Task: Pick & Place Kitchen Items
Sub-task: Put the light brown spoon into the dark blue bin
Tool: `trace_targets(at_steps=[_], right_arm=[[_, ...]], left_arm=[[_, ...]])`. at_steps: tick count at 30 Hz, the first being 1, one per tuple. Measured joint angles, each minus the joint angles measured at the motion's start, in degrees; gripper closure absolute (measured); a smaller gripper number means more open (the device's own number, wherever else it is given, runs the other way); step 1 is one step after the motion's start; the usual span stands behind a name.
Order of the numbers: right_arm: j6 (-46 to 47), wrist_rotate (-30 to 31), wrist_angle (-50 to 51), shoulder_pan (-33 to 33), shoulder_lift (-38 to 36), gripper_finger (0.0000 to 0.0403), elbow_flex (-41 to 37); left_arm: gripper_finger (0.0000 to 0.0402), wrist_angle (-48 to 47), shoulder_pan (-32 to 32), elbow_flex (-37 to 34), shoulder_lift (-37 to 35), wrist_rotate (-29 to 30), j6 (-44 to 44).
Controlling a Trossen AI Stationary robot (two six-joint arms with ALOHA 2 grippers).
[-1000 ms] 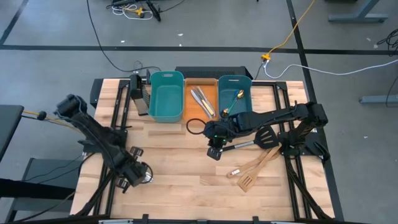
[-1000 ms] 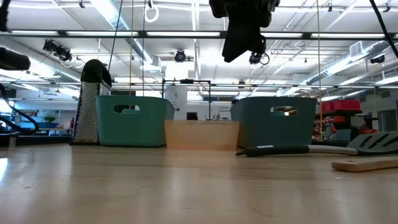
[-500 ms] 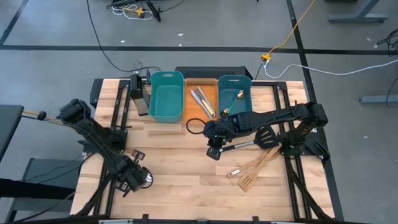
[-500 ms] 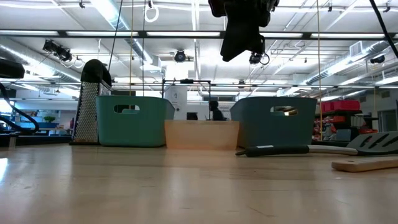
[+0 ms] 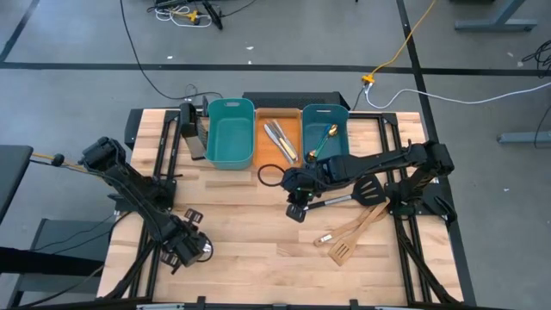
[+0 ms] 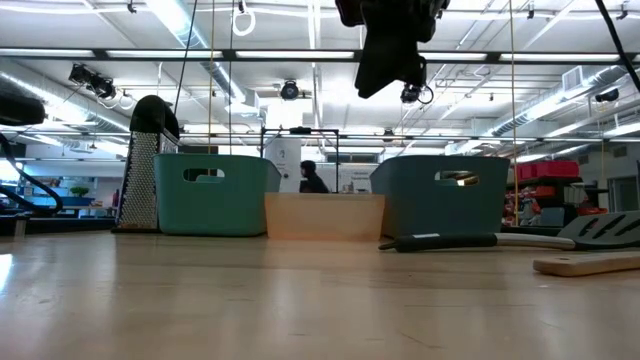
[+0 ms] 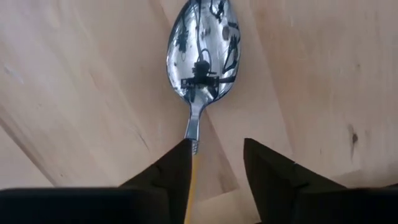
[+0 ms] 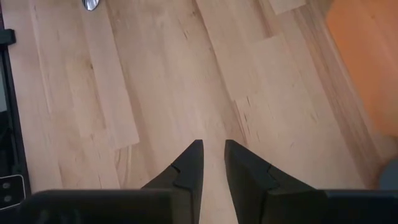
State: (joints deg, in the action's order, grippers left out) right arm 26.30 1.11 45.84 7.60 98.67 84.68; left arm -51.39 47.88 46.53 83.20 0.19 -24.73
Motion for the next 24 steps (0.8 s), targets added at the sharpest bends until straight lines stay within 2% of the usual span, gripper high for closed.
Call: trace_targets(at_steps=[9,24], right_arm=[[0.0,3.1,0.0,1.3,0.0,0.0326,0.0],[0.2,4.5,-0.1,4.0,0.0,0.0326,0.0]], left_arm=[[0.0217,2.1,0.0,0.0,0.0,1.7,-0.1],[0.0216,3.8,0.0,-0.1,0.1,3.2,-0.1]])
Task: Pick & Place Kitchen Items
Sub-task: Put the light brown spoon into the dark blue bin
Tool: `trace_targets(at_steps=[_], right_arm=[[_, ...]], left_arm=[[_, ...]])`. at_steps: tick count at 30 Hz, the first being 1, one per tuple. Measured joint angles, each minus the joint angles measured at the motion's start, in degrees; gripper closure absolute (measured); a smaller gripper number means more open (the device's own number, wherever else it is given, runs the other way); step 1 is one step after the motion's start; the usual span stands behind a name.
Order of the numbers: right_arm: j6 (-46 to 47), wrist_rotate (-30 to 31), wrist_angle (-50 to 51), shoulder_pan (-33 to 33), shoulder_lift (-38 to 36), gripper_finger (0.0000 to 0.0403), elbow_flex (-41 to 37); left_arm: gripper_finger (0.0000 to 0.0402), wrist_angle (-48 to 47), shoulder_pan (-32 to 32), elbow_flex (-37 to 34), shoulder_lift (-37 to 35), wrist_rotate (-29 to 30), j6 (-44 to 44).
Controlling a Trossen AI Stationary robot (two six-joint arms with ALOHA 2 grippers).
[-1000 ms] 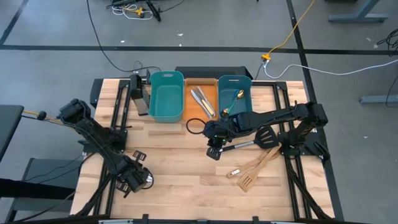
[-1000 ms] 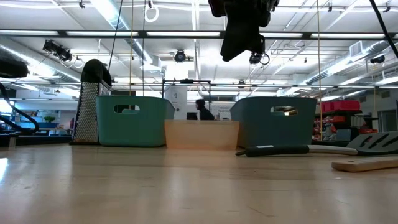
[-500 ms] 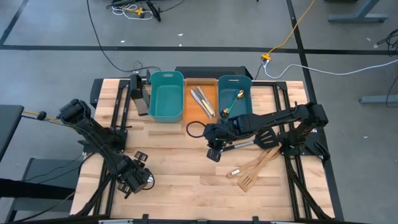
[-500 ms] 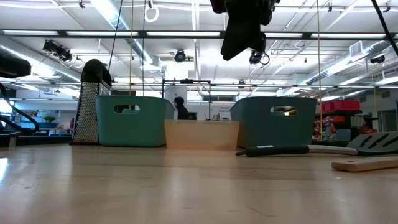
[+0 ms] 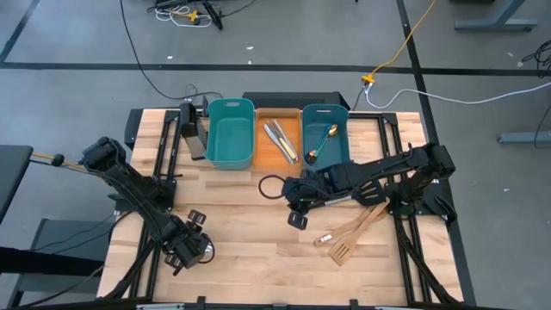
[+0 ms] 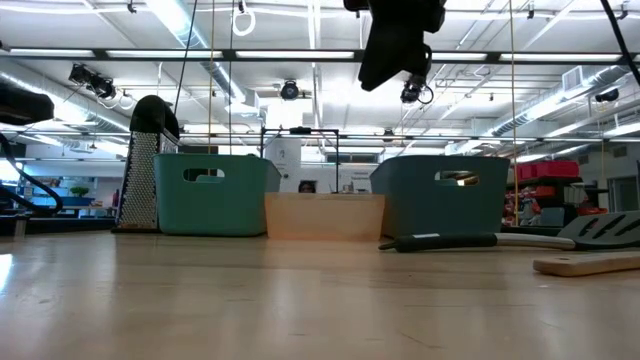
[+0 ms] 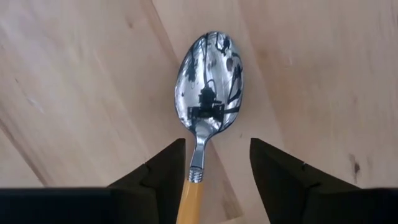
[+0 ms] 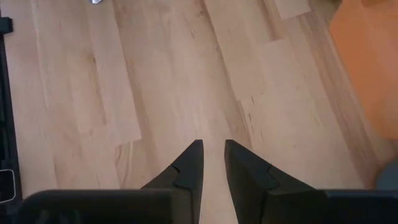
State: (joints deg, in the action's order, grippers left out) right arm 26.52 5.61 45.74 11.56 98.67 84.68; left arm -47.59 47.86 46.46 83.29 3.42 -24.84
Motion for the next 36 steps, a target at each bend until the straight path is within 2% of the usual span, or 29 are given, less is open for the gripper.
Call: trace_targets(at_steps=[5,14,22,27,33,36], right_arm=[[0.0,0.0,-0.5,0.5,0.0,0.0326,0.0],[0.0,0.0,-1.3,1.1,0.0,0.0326,0.0],[-0.1,0.0,-2.0,1.1,0.0,0.0326,0.0],[-0.5,0.1,-2.2,1.1,0.0,0.0326,0.0],[-1.1,2.5,-2.3,1.1,0.0,0.0326,0.0],[-1.6,2.6,-2.3,1.1,0.0,0.0326,0.0]], left_arm=[[0.0216,0.2,0.0,0.0,1.5,0.0,0.0],[0.0216,1.2,0.0,0.0,8.8,-0.1,0.0],[0.0220,1.1,0.0,0.2,10.3,1.6,-0.8],[0.0267,1.6,0.1,0.1,10.3,1.5,-1.5],[0.0377,1.4,0.0,0.0,10.4,2.9,-2.2],[0.0378,1.4,0.0,0.0,10.4,2.9,-3.2]])
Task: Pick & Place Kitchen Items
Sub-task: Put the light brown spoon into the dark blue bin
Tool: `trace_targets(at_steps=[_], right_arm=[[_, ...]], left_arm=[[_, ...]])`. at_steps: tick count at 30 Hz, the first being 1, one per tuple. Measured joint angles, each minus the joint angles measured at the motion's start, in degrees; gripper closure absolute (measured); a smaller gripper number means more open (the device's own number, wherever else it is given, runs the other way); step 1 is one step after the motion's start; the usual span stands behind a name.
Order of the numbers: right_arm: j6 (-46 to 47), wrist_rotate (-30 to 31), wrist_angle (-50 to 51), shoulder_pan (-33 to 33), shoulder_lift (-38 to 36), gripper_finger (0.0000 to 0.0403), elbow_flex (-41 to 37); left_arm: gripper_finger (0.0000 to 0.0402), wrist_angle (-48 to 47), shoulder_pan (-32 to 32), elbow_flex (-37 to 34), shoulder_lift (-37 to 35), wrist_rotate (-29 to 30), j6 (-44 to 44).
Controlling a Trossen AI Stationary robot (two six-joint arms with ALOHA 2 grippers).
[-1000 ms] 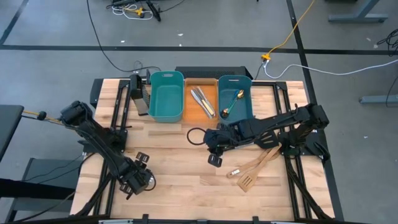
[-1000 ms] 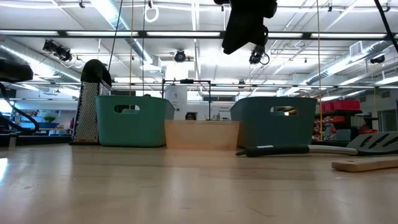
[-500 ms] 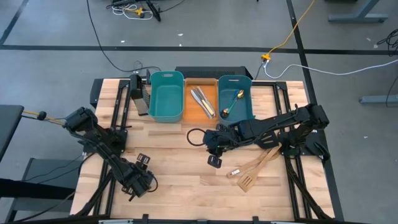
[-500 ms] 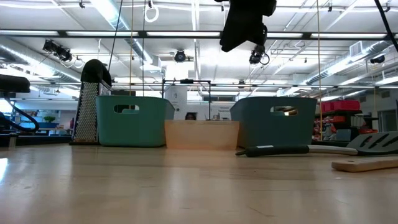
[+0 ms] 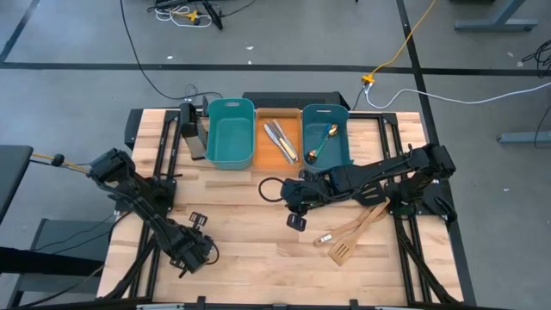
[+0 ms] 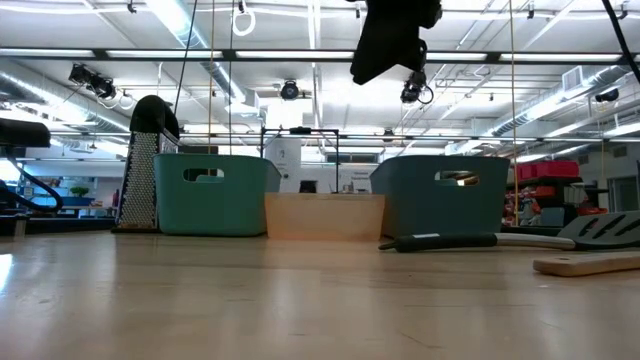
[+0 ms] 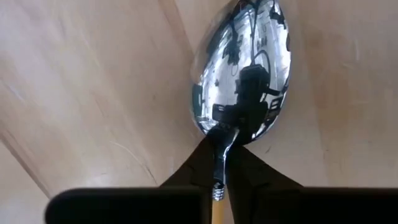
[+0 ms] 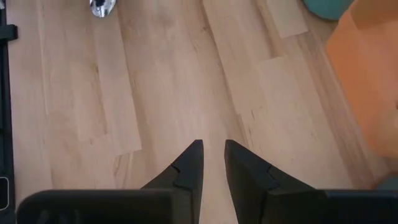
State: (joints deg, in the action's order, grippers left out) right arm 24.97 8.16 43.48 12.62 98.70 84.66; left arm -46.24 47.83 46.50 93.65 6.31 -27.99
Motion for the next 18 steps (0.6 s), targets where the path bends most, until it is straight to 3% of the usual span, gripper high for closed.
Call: trace_targets(at_steps=[18], right_arm=[[-1.9,0.0,0.0,0.0,0.0,0.0326,0.0]], left_arm=[[0.0378,1.0,-1.1,0.0,-0.5,-0.4,-3.0]])
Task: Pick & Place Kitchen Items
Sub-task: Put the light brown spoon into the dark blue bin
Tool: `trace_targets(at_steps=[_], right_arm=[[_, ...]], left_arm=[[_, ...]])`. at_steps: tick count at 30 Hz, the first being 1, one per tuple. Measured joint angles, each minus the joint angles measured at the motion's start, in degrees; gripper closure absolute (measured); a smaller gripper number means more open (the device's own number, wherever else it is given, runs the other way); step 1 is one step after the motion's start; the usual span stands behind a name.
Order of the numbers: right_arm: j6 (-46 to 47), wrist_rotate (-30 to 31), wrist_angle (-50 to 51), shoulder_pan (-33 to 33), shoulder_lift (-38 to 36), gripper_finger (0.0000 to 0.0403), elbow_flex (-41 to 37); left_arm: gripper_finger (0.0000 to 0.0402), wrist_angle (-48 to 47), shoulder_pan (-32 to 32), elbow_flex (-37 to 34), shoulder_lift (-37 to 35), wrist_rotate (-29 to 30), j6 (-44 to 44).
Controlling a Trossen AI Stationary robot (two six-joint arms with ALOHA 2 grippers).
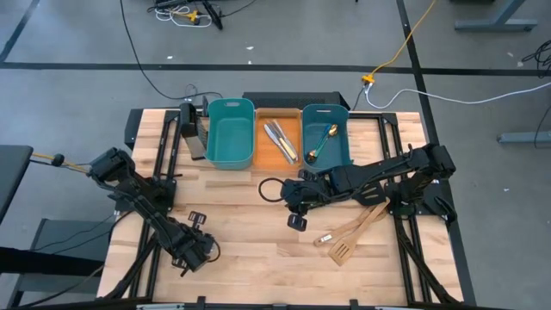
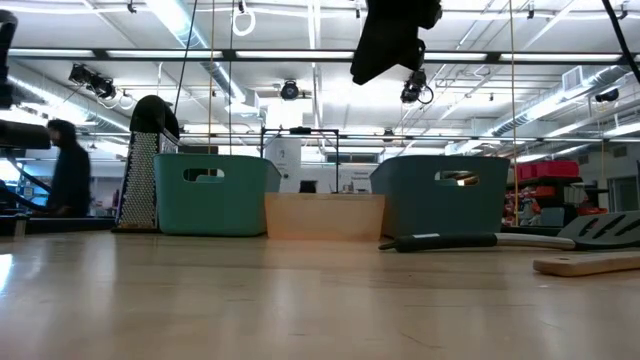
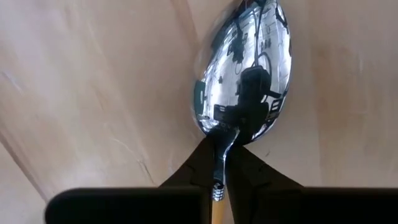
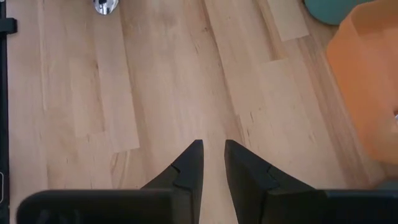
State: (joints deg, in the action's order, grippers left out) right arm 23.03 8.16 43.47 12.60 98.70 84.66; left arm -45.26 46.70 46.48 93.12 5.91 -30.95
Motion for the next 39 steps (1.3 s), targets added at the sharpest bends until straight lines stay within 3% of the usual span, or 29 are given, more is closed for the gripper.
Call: trace_targets(at_steps=[2,7,13,30,39], right_arm=[[-0.1,0.0,0.0,0.0,0.0,0.0326,0.0],[-2.4,0.0,0.0,0.0,0.0,0.0326,0.0],[-3.9,1.6,0.4,0.0,0.0,0.0326,0.0],[-4.0,2.0,4.0,0.0,0.0,0.0326,0.0],[-6.6,14.8,2.1,1.7,0.0,0.0326,0.0]], left_arm=[[0.0378,0.0,-0.6,0.4,-0.5,0.7,-0.7],[0.0396,0.8,-2.4,4.3,-2.1,8.9,-0.9],[0.0396,0.1,-5.5,11.9,-2.6,14.5,5.4],[0.0396,-2.6,-15.8,28.4,-2.8,22.7,17.2],[0.0396,-6.0,-17.7,41.2,-2.8,30.1,27.4]])
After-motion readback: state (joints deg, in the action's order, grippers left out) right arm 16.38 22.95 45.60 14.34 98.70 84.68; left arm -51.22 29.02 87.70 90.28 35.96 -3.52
